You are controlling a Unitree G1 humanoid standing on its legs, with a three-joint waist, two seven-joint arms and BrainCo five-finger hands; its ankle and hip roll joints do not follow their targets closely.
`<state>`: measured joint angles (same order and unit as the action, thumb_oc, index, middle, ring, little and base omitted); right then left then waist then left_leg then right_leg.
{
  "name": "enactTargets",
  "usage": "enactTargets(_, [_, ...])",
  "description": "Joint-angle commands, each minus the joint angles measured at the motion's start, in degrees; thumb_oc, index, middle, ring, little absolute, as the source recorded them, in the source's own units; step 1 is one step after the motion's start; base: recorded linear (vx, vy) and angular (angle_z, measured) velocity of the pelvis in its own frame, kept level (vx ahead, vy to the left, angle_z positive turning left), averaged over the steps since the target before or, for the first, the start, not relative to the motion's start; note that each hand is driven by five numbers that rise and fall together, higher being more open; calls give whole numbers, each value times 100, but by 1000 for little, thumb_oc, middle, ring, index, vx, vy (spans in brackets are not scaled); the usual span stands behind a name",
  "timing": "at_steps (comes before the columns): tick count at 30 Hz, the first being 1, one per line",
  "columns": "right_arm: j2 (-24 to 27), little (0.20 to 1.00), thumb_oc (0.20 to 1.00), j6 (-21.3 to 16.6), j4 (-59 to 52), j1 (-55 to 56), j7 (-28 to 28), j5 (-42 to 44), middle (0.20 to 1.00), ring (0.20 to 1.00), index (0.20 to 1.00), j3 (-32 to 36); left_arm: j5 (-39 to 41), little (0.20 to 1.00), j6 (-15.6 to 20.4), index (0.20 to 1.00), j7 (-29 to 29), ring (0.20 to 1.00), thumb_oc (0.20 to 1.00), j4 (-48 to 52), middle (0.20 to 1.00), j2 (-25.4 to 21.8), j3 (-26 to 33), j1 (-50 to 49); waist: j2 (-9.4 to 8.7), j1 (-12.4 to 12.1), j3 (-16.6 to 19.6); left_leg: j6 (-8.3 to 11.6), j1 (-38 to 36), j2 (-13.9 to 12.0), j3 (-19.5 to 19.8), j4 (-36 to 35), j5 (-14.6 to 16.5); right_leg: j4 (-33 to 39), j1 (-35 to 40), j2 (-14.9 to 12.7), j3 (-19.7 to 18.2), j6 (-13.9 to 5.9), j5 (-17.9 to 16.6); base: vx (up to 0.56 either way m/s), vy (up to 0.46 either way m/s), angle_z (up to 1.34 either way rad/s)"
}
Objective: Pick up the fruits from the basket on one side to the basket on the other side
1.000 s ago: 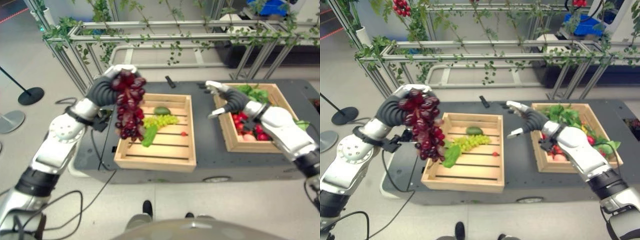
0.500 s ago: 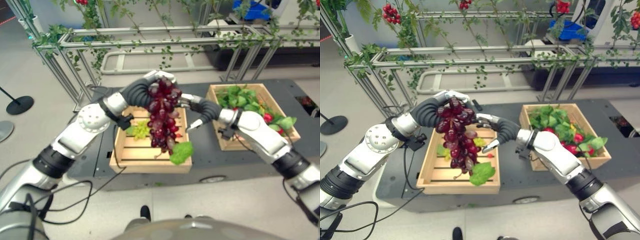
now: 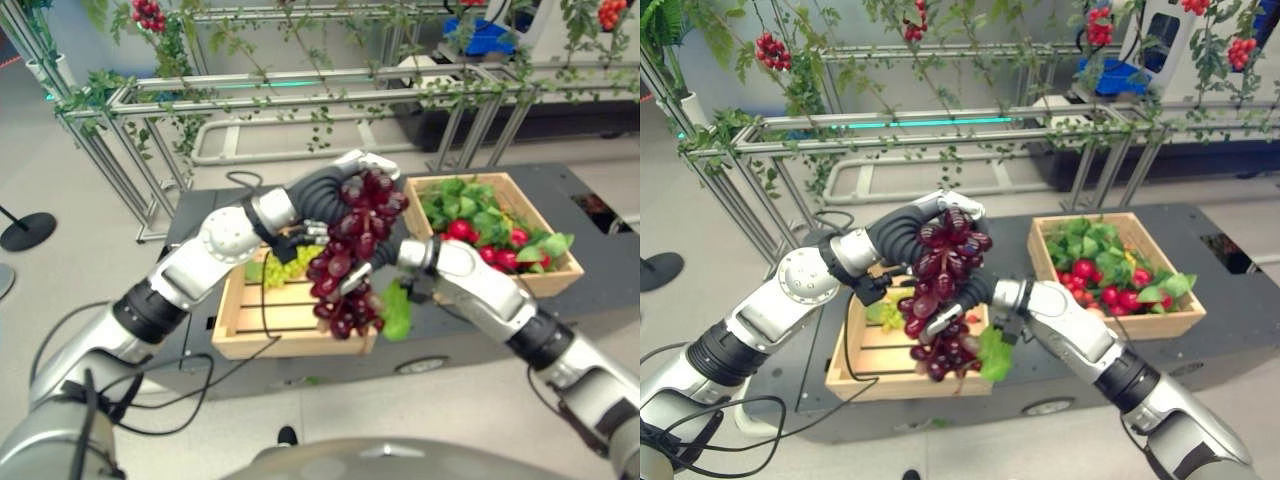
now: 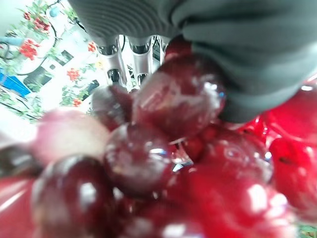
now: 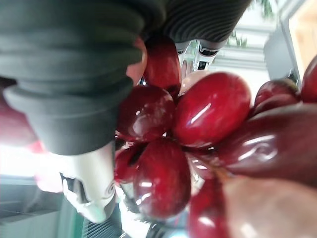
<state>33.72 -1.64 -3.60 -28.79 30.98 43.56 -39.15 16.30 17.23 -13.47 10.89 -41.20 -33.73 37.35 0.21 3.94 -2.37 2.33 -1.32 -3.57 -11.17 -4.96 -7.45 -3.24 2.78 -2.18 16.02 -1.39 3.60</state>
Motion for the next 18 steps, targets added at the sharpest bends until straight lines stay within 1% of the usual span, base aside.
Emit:
enactTargets(1, [-444,1000,1000,99,-475,-148,307,779,1000,1000,1000,-146,-182,200,282,200,173,200,200,-557,200,271,103,750,-290,47,37,-86,-657,459,-240,85,1045,227,-49,-34,-61,-630,-218,-19,-9,-4])
enactTargets(2, [-444,1000,1000,100,-474,-150,308,782,1000,1000,1000,-148,-182,200,283,200,172,200,200,-558,200,271,105,749,-289,49,37,-85,-657,459,-241,83,1045,228,-49,-34,-61,-630,-218,-31,-16,-5])
enactTargets(3, [-499,1000,1000,214,-469,-162,383,910,1000,1000,1000,-255,-216,200,287,200,167,200,200,-562,200,325,99,748,-298,44,40,-88,-659,456,-243,81,1039,235,-49,-30,-64,-625,-225,-25,-13,-4])
enactTargets(9, [-604,1000,1000,169,-446,-237,327,1056,1000,1000,1000,-293,-288,200,297,200,160,200,200,-574,200,483,168,668,-321,72,56,-86,-675,449,-250,80,1037,239,-40,-13,-82,-604,-242,-15,-12,-3])
enactTargets(10, [-686,504,504,129,-482,-257,317,1061,504,504,504,-278,-296,200,297,200,170,200,200,-554,200,608,207,610,-324,81,68,-85,-675,442,-250,84,1041,251,-30,-9,-85,-598,-242,0,0,0])
enactTargets(11, [-686,357,357,130,-482,-255,317,1060,357,357,357,-278,-297,200,297,200,170,200,200,-554,200,609,206,609,-324,81,69,-84,-675,442,-250,84,1041,252,-29,-9,-85,-598,-242,0,0,0])
enactTargets(12, [-801,200,200,83,-437,-197,237,1107,200,200,200,-228,-325,200,298,200,192,200,200,-559,200,677,245,572,-318,89,79,-84,-675,438,-248,88,1041,263,-28,-2,-95,-597,-245,0,0,0])
enactTargets(18, [-1032,200,200,-35,-425,-122,153,1171,200,200,200,-144,-335,200,301,200,242,200,200,-542,200,801,364,472,-294,100,104,-82,-666,431,-255,86,1031,293,-33,2,-97,-589,-255,0,0,0])
